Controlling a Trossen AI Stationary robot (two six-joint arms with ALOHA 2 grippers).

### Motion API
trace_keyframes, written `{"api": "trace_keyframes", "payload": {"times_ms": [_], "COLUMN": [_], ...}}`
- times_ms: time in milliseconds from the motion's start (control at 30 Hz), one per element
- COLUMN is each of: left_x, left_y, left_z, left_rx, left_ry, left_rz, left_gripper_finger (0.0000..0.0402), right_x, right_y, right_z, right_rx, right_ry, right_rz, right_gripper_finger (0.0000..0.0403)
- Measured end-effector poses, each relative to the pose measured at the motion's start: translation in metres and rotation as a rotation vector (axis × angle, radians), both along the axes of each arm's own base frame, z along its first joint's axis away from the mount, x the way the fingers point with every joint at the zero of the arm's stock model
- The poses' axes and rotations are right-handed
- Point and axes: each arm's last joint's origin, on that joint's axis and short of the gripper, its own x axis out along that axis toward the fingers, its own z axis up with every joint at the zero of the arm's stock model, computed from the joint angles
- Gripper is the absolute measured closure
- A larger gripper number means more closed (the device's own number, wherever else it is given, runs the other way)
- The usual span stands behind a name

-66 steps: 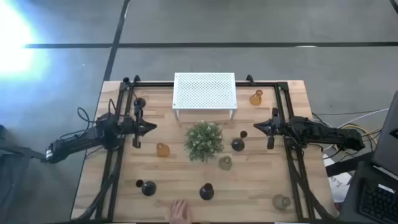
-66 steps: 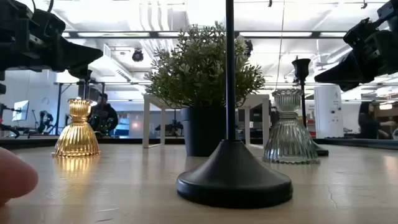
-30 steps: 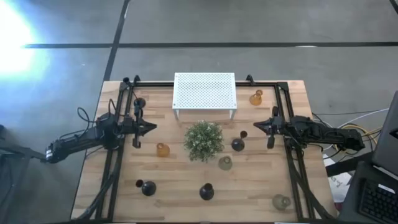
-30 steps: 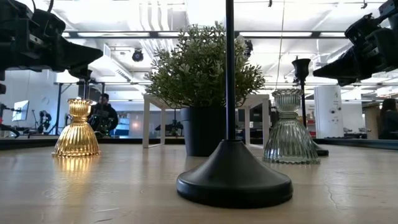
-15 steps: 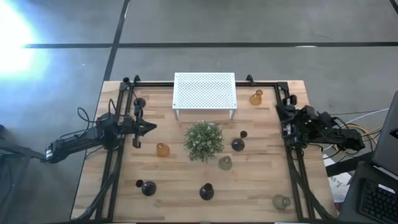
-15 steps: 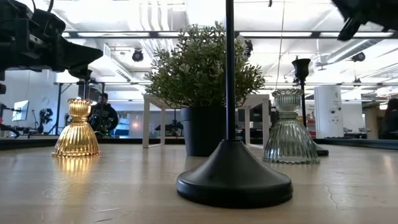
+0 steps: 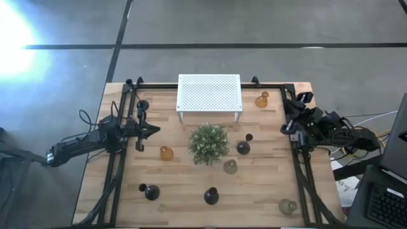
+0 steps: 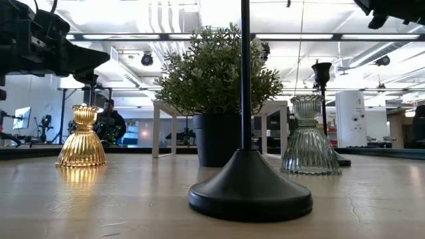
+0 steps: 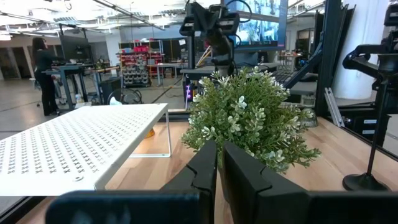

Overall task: Pick & Place candle stick holders
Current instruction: Put the bottom right black candle holder on the shelf

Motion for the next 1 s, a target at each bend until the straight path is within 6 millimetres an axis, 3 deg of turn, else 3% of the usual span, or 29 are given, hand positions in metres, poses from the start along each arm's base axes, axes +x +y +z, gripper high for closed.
{"api": "trace_keyframes", "payload": {"times_ms": [100,200,400,600,867,1000], "left_x": [0.0,0.0,0.0,0.0,0.0,0.0], "left_y": [0.0,0.0,0.0,0.0,0.0,0.0], "left_z": [0.0,0.0,0.0,0.0,0.0,0.0], "left_rx": [0.0,0.0,0.0,0.0,0.0,0.0], "left_ry": [0.0,0.0,0.0,0.0,0.0,0.0], "left_rz": [0.0,0.0,0.0,0.0,0.0,0.0], "left_gripper_finger": [0.0371,0.0371,0.0371,0.0371,0.0371,0.0371], "right_x": [0.006,0.01,0.026,0.03,0.03,0.037], "right_y": [-0.001,-0.001,-0.003,-0.005,-0.005,-0.002], "right_z": [0.003,0.02,0.057,0.084,0.093,0.091], "right_rx": [0.001,0.004,0.047,0.128,0.168,0.17], "right_ry": [0.014,0.038,0.349,0.461,0.431,0.443], "right_rz": [-0.012,-0.017,-0.043,-0.072,-0.062,0.067], "right_gripper_finger": [0.0394,0.0394,0.0394,0.0394,0.0394,0.0394]}}
